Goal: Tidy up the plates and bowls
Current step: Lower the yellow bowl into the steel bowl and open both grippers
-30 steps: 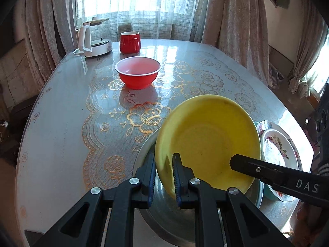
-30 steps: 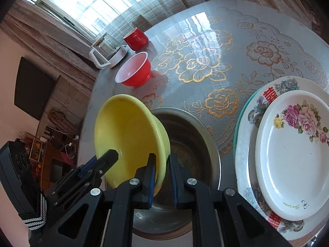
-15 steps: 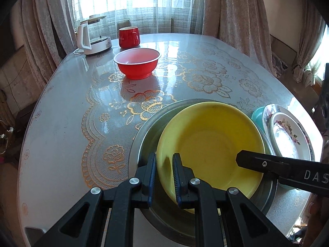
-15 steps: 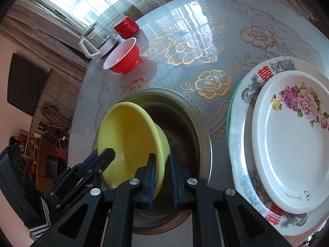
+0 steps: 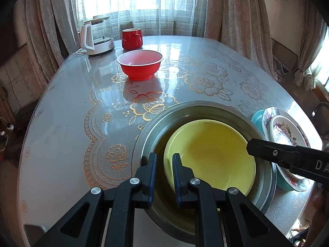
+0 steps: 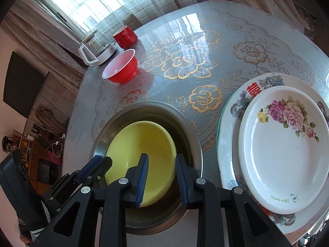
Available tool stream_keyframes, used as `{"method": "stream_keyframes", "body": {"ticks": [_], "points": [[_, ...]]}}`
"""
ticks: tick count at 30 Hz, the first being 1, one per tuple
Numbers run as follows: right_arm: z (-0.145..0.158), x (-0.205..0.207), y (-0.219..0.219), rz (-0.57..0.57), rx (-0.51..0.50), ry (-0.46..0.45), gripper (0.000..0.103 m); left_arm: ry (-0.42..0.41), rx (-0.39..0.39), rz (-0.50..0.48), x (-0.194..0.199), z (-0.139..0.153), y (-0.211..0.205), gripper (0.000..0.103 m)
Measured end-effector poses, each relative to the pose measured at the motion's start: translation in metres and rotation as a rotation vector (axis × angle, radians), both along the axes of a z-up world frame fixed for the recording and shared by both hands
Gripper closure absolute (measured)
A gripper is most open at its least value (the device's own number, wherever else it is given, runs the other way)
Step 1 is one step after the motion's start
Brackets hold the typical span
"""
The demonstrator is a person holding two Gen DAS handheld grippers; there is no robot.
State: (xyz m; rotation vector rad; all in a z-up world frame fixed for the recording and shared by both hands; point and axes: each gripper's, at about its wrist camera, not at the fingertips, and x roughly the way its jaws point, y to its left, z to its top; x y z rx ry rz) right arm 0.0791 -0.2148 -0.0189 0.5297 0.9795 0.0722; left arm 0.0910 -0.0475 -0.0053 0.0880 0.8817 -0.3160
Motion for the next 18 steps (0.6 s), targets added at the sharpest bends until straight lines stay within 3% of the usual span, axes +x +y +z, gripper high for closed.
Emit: {"method": "stream_keyframes", "body": {"ticks": [7,13,18], "points": [[0.011,-0.003,-0.010,-0.031,0.002,-0.056,0.073,-0.025,-0.058,0.021,0.000,0.014,0.010,0.087],[0.018,0.004,-0.009,-0.037,0.000,-0.071,0.072,-0.042,-0.062,0.060,0.009,0.023,0.018,0.083],[0.018,0.012,-0.006,-0.030,0.001,-0.065,0.071,-0.052,-0.051,0.113,0.016,0.022,0.026,0.060]]}}
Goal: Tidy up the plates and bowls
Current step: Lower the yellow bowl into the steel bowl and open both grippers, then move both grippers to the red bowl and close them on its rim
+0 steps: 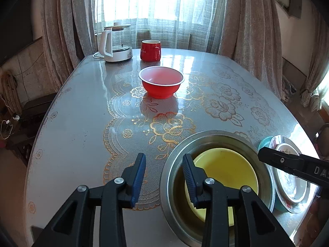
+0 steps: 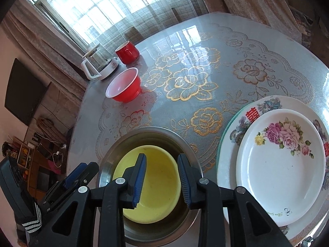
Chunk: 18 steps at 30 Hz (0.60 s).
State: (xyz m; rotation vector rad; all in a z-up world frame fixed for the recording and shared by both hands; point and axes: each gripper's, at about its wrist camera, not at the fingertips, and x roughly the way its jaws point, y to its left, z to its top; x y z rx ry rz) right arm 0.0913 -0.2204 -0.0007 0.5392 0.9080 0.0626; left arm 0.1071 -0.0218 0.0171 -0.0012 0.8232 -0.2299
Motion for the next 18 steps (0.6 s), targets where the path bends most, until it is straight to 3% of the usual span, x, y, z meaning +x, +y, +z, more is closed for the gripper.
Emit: {"method": "stream_keyframes", "body": {"ticks": [7,10,18], "points": [[-0.002,0.011,0.003,0.020,-0.011,0.012,0.071,0.003,0.026,0.035,0.007,-0.004,0.003,0.053],[-0.001,0.021,0.004,0.028,-0.022,0.013,0.071,0.010,0.025,0.046,0.011,-0.005,0.006,0.044],[0.008,0.069,0.008,0.063,-0.020,0.016,0.066,0.041,0.024,0.101,0.032,-0.008,0.019,0.032]]}}
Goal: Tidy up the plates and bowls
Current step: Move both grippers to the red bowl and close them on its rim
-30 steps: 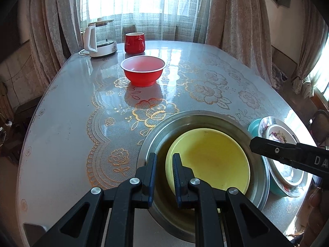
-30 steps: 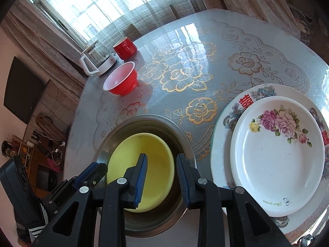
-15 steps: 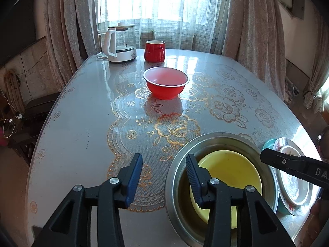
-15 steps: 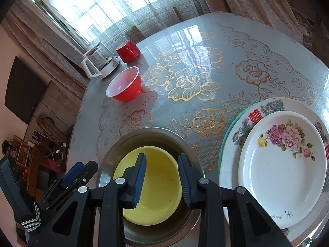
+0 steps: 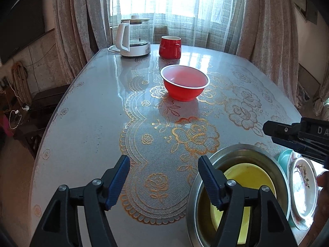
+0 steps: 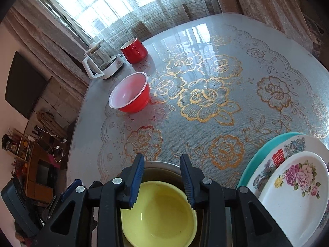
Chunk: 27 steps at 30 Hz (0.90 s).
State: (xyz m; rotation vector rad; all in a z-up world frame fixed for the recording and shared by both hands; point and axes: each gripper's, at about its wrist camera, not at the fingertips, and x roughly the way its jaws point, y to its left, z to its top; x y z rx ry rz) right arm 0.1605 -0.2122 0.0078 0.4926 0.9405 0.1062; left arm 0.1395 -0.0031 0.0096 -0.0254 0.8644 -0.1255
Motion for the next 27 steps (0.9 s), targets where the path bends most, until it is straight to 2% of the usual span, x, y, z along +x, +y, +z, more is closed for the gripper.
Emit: {"method": "stream_keyframes", "body": {"ticks": [6,16,25,27], "points": [[-0.010,0.056,-0.006,0.000,0.105,0.085,0.066,0.024,-0.028,0.043,0.017,-0.002,0.016,0.029],[-0.015,0.145,0.007,-0.014,0.100,0.126,0.066,0.075,-0.082,0.145,0.051,-0.011,0.049,0.027],[-0.042,0.183,0.023,-0.009,0.196,0.181,0.066,0.100,-0.141,0.178,0.078,-0.011,0.053,0.027],[-0.047,0.186,0.026,-0.002,0.202,0.188,0.074,0.098,-0.165,0.172,0.085,-0.008,0.049,0.028]]}}
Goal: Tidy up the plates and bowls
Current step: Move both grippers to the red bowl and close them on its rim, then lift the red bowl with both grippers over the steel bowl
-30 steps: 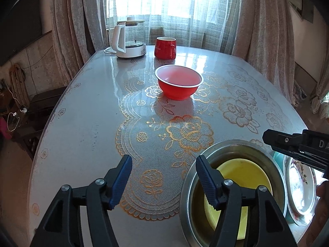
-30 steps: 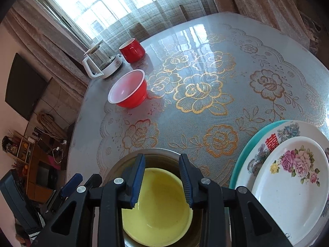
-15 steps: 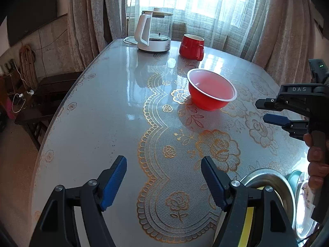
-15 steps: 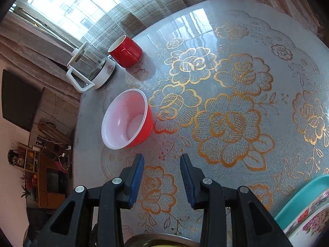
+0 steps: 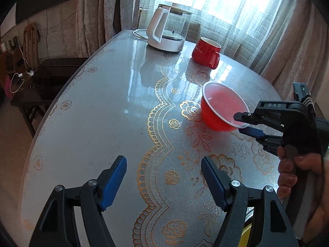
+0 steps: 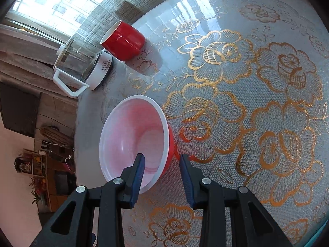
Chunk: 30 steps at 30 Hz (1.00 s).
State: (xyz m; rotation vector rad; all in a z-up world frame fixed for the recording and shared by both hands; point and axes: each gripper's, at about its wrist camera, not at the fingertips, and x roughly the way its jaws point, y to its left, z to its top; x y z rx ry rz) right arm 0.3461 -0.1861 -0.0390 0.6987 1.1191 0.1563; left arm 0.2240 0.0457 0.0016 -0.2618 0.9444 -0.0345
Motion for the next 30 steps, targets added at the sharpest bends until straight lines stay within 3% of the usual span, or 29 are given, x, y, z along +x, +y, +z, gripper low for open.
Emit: {"method": "stream_keyframes", "body": {"ticks": [4,10,13,15,19,23,27,30], "points": [[-0.004,-0.005,-0.001,0.011,0.010,0.009,0.088,-0.033,-0.005,-0.019,0.013,0.006,-0.011,0.027],[-0.004,-0.025,-0.015,0.031,0.019,0.035,0.090,-0.025,-0.010,-0.074,0.036,0.003,-0.031,0.030],[-0.003,-0.034,-0.020,0.039,0.004,0.043,0.091,-0.003,-0.019,-0.096,0.048,-0.002,-0.039,0.040],[-0.002,-0.039,-0.022,0.035,0.001,0.036,0.091,0.018,-0.034,-0.112,0.055,-0.007,-0.044,0.052],[-0.004,-0.046,-0.026,0.028,0.005,0.041,0.091,0.022,-0.047,-0.160,0.061,-0.011,-0.056,0.062],[-0.004,-0.048,-0.025,0.030,0.012,0.037,0.091,0.023,-0.020,-0.187,0.060,-0.013,-0.063,0.084],[-0.001,-0.049,-0.020,0.036,0.000,0.030,0.091,0.011,0.017,-0.197,0.058,-0.012,-0.067,0.093],[0.000,-0.050,-0.017,0.034,-0.001,0.028,0.091,0.008,0.015,-0.194,0.055,-0.012,-0.066,0.093]]}}
